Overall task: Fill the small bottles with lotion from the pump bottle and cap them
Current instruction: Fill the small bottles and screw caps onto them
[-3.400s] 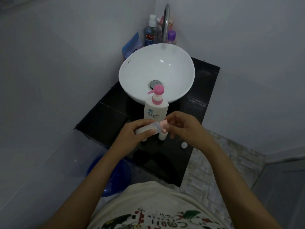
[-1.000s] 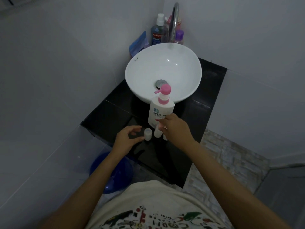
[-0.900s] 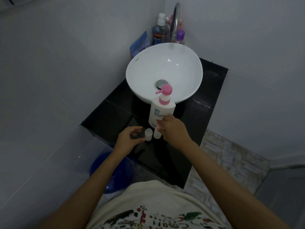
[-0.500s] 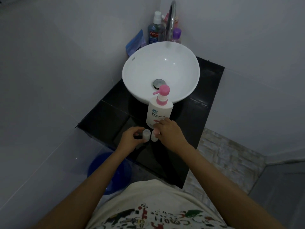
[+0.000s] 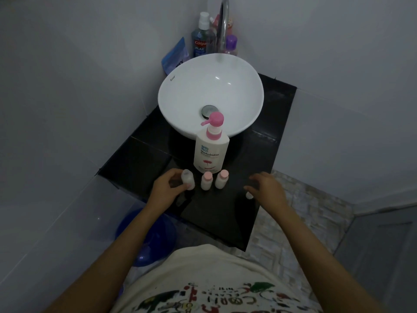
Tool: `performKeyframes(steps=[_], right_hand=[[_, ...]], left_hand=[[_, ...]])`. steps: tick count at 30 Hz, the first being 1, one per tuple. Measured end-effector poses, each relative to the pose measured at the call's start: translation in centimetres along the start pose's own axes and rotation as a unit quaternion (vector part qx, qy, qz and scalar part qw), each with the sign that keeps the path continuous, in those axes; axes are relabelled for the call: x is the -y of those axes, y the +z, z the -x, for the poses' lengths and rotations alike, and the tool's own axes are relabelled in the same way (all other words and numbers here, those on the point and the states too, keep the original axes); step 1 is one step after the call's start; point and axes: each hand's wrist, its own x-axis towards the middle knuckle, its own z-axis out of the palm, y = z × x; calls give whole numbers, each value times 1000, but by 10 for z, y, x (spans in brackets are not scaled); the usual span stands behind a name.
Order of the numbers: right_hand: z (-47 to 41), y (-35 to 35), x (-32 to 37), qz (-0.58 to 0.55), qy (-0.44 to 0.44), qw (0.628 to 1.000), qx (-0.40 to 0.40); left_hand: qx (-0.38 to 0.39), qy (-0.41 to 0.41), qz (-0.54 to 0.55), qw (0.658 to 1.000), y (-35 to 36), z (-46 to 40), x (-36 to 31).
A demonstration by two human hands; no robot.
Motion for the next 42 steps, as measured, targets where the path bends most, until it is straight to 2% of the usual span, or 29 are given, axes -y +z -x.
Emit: performKeyframes(steps=[7, 16, 18, 21, 24, 26, 29, 38, 42], right_hand=[[-2, 20, -11, 32, 43, 995, 84], [-9, 27, -8, 22, 88, 989, 120], [-8, 22, -5, -34, 101, 989, 105], [3, -3, 15, -197, 94, 975, 44], [20, -44, 46, -375, 32, 927, 1], [32, -66, 64, -432, -17, 902, 13], [39, -79, 80, -421, -73, 903, 40], [40, -86, 77, -345, -165, 920, 84], [36, -91, 79, -339, -129, 924, 121]], left_hand=[[-19, 19, 28, 999, -9, 21, -24], [14, 43, 48, 998, -1, 39, -55], [19, 45, 52, 997, -1, 42, -61], [13, 51, 72, 996, 0, 46, -69], [11, 56, 75, 996, 1, 51, -73], [21, 60, 67, 996, 2, 54, -75], [36, 63, 68, 995, 4, 56, -81], [66, 67, 68, 993, 2, 60, -88], [78, 69, 79, 991, 2, 60, -94]])
